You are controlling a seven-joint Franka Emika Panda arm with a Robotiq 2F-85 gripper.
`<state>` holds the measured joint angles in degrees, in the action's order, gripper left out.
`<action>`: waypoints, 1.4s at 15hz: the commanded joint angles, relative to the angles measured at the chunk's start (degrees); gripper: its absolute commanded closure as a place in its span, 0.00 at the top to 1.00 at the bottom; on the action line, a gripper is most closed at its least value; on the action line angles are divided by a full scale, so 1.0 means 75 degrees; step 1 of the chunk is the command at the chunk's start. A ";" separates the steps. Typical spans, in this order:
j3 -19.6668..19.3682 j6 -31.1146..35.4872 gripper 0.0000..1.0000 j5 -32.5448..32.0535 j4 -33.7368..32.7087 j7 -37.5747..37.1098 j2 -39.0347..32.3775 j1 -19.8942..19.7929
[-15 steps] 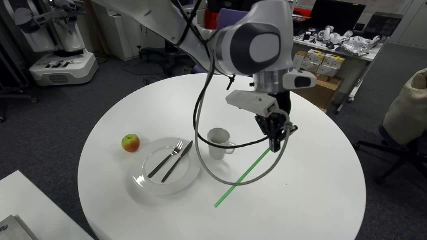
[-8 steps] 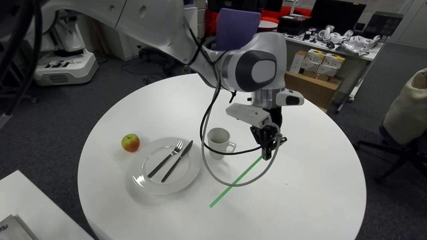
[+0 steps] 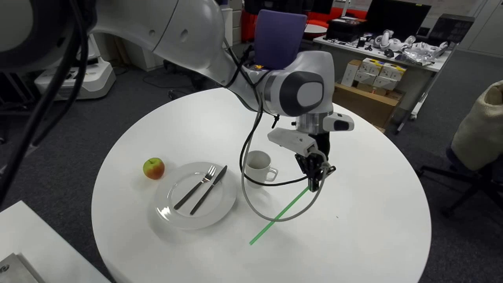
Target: Remove the straw from the cup
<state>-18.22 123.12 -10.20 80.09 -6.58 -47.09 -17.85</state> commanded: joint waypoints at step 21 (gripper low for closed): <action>0.0253 -0.0118 0.58 0.1070 -0.1509 -0.0053 -0.1379 -0.0728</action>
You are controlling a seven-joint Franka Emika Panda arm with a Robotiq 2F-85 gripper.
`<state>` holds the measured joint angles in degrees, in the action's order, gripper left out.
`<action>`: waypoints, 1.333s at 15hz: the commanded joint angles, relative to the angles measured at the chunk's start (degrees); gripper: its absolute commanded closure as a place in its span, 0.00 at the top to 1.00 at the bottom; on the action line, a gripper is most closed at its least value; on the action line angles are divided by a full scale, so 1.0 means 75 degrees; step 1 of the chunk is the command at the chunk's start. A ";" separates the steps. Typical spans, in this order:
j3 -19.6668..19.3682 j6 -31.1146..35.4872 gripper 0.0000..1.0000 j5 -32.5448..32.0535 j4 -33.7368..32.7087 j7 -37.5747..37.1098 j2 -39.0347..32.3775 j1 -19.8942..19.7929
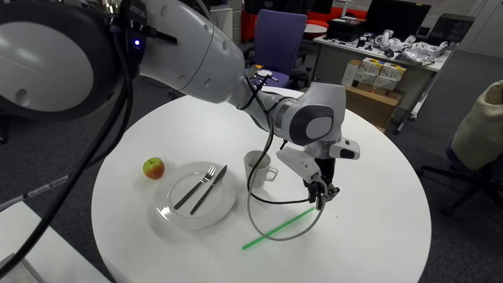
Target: Remove the straw from the cup
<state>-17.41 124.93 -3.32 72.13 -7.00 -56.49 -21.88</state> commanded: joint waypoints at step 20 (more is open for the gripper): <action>0.0924 -0.0065 1.00 0.1819 0.2743 0.2560 0.4632 -0.0222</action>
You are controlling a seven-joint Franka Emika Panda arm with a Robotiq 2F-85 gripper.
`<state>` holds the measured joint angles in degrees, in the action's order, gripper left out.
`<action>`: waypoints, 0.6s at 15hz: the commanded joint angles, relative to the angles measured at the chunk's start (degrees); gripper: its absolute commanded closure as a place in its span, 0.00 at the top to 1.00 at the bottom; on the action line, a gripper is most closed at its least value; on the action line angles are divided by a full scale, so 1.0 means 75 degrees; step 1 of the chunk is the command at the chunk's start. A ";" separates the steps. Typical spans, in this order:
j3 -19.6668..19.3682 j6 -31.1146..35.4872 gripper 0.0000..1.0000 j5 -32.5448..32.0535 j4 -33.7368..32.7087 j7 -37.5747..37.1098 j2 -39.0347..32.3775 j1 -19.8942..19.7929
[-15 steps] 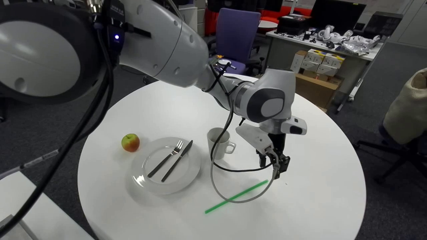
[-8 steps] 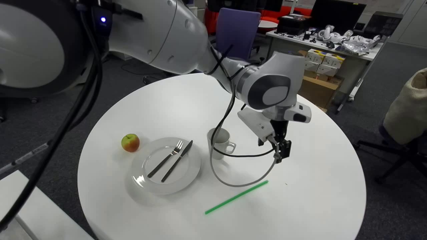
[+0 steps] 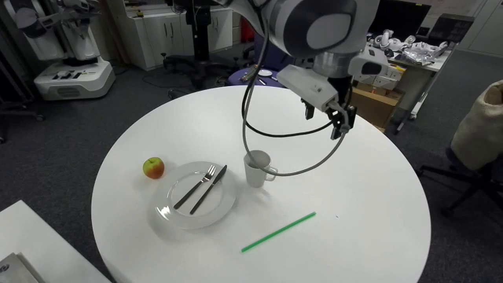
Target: Remove the straw from the cup
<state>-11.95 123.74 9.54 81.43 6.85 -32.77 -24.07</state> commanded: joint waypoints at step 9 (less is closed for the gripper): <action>0.0534 0.0269 1.00 -0.0319 0.4643 0.1452 0.4361 0.1181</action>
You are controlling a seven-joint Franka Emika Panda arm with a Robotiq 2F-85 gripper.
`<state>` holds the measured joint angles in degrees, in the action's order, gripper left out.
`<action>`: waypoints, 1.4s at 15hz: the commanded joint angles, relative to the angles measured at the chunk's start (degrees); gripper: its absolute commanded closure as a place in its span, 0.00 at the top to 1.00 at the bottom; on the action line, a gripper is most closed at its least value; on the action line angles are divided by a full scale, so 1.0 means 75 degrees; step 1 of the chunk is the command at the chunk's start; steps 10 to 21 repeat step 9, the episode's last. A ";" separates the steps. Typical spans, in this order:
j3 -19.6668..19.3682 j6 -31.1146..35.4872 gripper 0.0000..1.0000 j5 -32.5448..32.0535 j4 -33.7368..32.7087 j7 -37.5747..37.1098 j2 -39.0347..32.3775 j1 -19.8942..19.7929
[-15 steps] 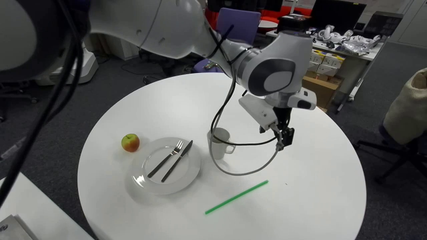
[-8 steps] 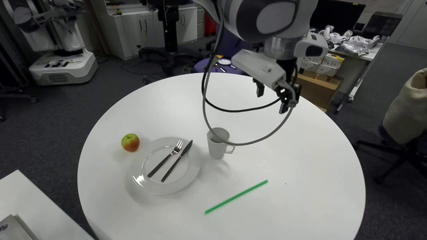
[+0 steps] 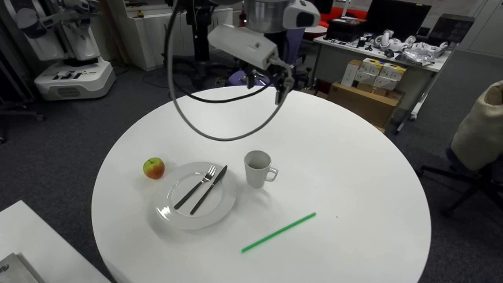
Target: Remove the straw from the cup
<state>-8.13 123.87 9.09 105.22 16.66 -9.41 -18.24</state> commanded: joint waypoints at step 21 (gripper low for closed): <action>-0.0088 -0.0026 1.00 -0.0449 0.2388 -0.0056 0.2166 0.1036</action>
